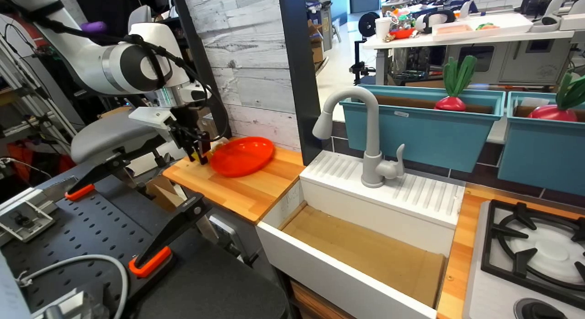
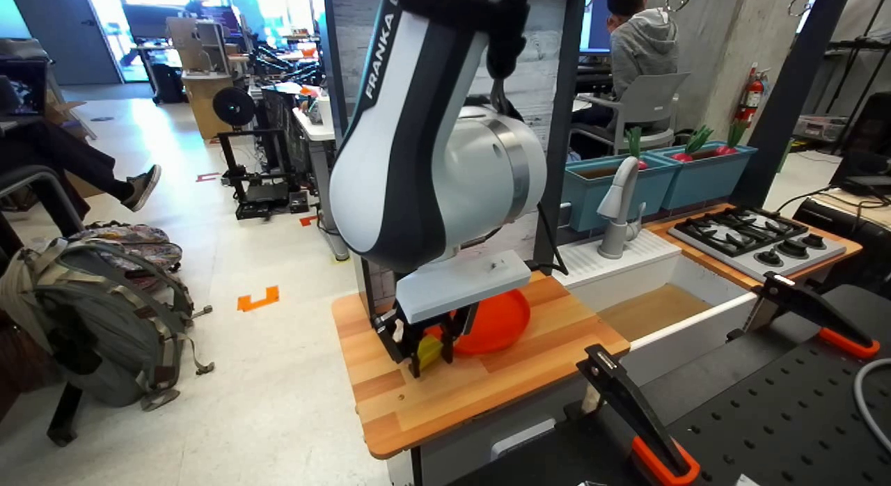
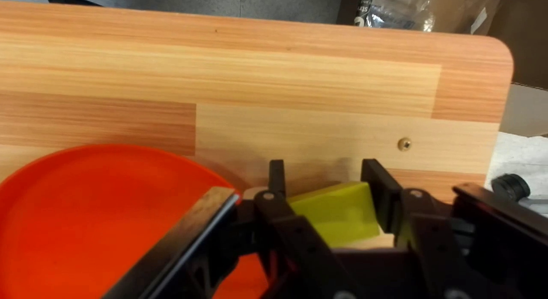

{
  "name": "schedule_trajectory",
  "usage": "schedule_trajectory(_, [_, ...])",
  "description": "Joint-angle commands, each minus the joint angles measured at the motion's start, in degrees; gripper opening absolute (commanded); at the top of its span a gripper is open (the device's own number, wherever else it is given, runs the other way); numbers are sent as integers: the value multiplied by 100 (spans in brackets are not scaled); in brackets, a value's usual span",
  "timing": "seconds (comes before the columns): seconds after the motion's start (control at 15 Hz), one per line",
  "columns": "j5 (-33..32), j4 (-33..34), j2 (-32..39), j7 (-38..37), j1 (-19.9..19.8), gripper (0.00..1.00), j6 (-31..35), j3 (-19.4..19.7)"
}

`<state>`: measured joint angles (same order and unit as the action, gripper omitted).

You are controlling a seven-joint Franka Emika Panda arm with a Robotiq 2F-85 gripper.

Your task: Move the yellow block to the right.

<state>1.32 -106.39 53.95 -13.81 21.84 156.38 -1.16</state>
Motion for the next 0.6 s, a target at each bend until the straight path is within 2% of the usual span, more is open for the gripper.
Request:
schedule_trajectory(0.0, [-136, -779, -597, -251, 267, 23, 414, 149])
schedule_trajectory(0.27, [-111, -1845, -1427, -442, 419, 23, 882, 316])
schedule_trajectory(0.53, [-28, -2857, -2273, -409, 174, 23, 1371, 440])
